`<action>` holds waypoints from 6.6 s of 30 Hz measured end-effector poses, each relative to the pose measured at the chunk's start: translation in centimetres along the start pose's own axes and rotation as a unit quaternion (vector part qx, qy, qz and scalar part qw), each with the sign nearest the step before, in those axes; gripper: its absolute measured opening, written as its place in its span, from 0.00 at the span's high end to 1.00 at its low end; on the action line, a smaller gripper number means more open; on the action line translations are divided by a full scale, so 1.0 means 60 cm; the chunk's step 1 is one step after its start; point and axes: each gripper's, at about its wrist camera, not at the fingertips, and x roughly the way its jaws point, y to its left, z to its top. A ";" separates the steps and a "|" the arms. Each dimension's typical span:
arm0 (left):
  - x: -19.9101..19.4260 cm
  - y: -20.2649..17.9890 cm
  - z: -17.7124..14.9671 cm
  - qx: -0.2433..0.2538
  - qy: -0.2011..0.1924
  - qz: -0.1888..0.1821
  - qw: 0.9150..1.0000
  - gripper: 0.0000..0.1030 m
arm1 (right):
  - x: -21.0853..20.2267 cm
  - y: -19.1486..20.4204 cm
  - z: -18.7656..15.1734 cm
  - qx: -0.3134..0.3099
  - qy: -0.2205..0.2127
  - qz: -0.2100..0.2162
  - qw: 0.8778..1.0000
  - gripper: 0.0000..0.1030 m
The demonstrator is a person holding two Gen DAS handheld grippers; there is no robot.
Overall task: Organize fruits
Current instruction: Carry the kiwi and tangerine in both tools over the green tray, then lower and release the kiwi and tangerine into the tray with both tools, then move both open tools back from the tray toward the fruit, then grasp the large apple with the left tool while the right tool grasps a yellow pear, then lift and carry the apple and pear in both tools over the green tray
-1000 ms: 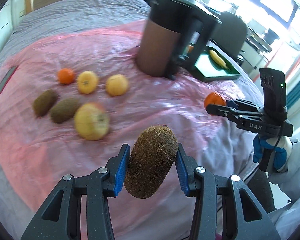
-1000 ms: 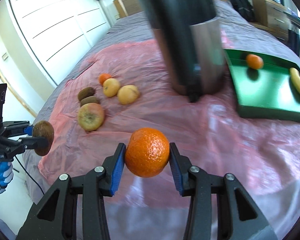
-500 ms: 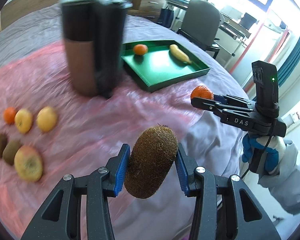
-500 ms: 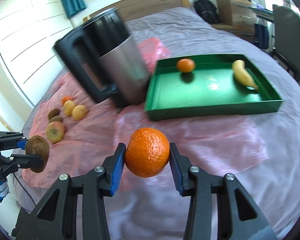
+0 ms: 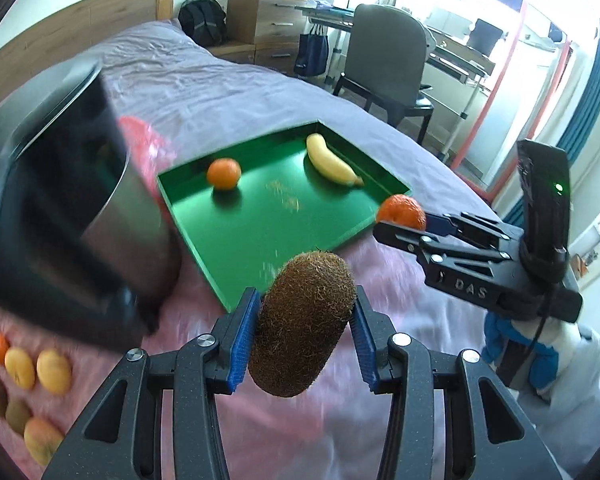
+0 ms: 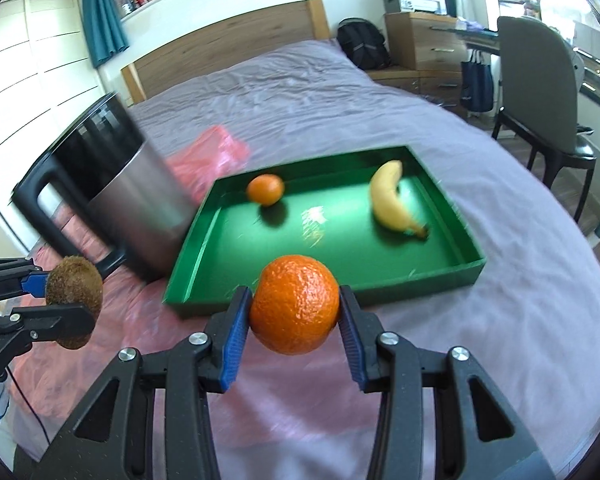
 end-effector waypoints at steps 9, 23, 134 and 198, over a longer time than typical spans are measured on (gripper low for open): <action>0.092 0.005 0.055 0.004 -0.004 0.041 0.999 0.62 | 0.065 -0.054 0.039 0.006 -0.007 -0.023 1.000 0.58; 0.190 0.028 0.074 -0.003 0.022 0.078 0.997 0.61 | 0.134 -0.077 0.039 -0.002 0.009 -0.030 1.000 0.58; -0.179 0.434 -0.388 -0.215 0.004 0.143 0.966 0.32 | 0.197 0.609 -0.073 -0.216 0.104 0.142 0.960 0.00; -0.099 0.477 -0.384 -0.255 -0.002 0.080 0.964 0.48 | 0.326 0.601 -0.060 -0.205 0.137 0.180 0.952 0.13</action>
